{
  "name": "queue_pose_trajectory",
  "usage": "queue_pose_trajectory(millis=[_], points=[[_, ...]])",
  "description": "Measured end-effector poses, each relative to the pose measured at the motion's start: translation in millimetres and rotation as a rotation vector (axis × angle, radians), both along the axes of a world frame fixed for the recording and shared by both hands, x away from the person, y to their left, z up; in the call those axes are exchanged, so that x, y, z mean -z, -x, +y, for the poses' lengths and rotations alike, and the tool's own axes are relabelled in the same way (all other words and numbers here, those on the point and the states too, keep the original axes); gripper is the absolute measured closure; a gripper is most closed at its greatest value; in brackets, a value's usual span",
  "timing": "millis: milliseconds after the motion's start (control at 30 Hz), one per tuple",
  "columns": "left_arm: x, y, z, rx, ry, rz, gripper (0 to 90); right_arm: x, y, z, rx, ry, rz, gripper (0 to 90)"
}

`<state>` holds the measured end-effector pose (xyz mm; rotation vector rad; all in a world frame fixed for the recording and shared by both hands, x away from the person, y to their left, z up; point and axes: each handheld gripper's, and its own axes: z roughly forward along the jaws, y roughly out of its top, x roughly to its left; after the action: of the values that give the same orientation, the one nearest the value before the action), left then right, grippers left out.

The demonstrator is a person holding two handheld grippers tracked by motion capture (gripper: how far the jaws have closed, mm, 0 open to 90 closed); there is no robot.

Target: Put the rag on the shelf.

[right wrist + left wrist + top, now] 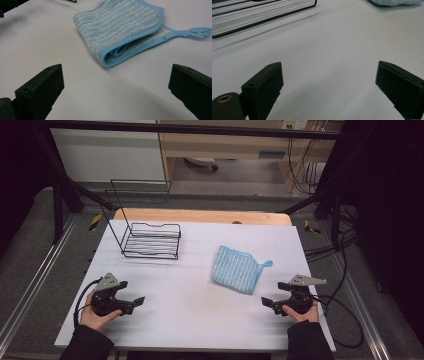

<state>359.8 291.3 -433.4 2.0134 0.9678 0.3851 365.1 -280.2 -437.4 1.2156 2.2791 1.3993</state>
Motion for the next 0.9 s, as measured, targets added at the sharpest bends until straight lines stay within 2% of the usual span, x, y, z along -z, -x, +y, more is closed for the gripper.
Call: queue_pose_trajectory(millis=[433,900], points=[[1.3,0.4,-0.1,-0.001,-0.004,-0.003,8.1,-0.3,-0.8,10.3,-0.001,0.023,-0.002,0.8],[1.0,1.0,-0.9,-0.008,-0.010,-0.008,7.5,-1.5,-6.4,39.0,0.001,0.084,-0.014,1.9]])
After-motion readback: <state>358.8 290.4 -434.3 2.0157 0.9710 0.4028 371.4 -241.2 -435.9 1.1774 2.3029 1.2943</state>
